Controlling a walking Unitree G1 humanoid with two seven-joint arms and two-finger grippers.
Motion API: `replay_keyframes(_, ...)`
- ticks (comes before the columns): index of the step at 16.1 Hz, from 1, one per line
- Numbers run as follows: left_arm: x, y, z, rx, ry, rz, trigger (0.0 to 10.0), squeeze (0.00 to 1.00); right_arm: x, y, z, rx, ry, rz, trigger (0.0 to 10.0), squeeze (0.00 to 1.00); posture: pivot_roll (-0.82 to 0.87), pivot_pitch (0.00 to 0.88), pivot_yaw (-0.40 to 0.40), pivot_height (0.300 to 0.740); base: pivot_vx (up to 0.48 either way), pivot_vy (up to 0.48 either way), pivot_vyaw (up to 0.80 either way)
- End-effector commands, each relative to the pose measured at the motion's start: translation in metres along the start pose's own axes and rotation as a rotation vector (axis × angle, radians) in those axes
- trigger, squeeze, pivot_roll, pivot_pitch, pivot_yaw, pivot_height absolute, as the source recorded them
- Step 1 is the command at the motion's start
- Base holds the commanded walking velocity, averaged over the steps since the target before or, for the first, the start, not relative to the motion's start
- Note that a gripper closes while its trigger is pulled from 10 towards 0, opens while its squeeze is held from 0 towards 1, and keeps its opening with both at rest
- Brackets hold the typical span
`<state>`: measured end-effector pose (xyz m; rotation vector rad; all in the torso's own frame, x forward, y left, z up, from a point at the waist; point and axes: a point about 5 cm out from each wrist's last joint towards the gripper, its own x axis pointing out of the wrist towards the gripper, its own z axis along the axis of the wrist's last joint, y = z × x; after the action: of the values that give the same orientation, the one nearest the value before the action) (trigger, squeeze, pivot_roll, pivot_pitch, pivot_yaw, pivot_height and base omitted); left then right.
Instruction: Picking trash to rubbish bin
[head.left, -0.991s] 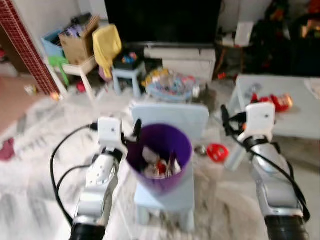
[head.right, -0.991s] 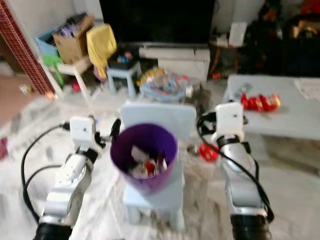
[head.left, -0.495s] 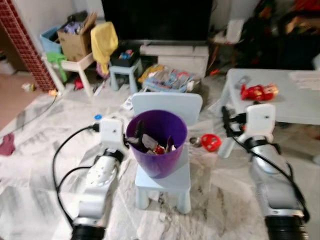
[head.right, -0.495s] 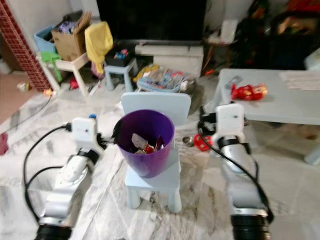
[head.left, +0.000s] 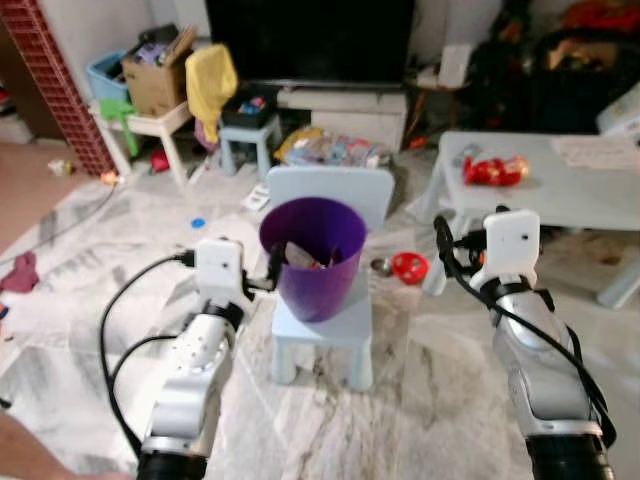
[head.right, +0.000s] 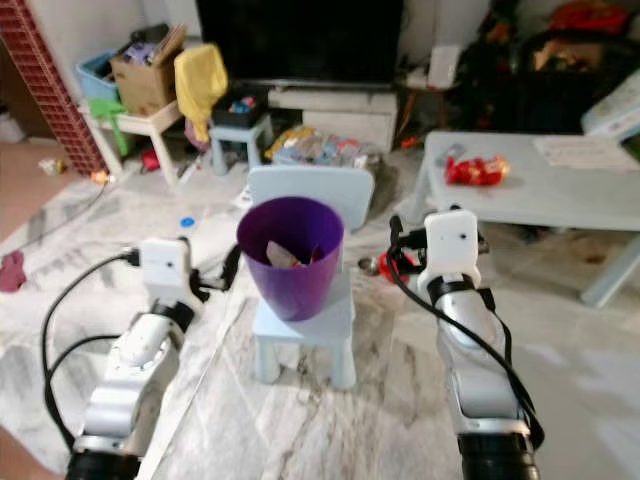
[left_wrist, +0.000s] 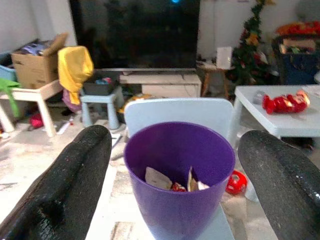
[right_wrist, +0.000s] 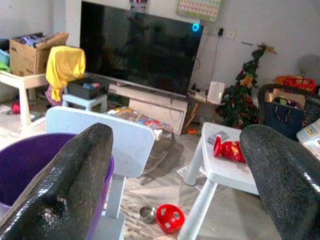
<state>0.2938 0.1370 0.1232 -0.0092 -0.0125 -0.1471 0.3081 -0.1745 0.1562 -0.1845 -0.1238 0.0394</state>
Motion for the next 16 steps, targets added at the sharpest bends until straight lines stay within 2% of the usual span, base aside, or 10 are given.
replay_keyframes(1, 0.0014, -0.0037, 0.0034, -0.003, -0.012, -0.014, 10.0, 0.0, 0.0009, -0.003, 0.0028, 0.002, -0.008, -0.003, 10.0, 0.0, -0.03, 0.022, 0.02, 0.74, 0.0, 0.0, 0.0)
replay_keyframes(5, 0.0014, -0.0053, 0.0026, -0.006, -0.01, -0.018, 10.0, 0.0, 0.0005, -0.0044, 0.0026, -0.002, -0.006, -0.003, 10.0, 0.0, -0.04, 0.025, 0.017, 0.74, -0.259, 0.0, 0.0)
replay_keyframes(14, 0.0025, -0.006, 0.004, -0.054, -0.02, -0.031, 10.0, 0.0, 0.0029, -0.0037, 0.0031, -0.008, -0.008, 0.009, 10.0, 0.0, -0.03, 0.017, 0.009, 0.74, 0.0, 0.0, 0.0)
replay_keyframes(16, 0.0027, -0.0065, 0.0043, -0.063, -0.02, -0.039, 10.0, 0.0, 0.0037, -0.0035, 0.0036, -0.008, -0.01, 0.011, 10.0, 0.0, -0.03, 0.015, 0.009, 0.74, 0.0, 0.296, 0.0)
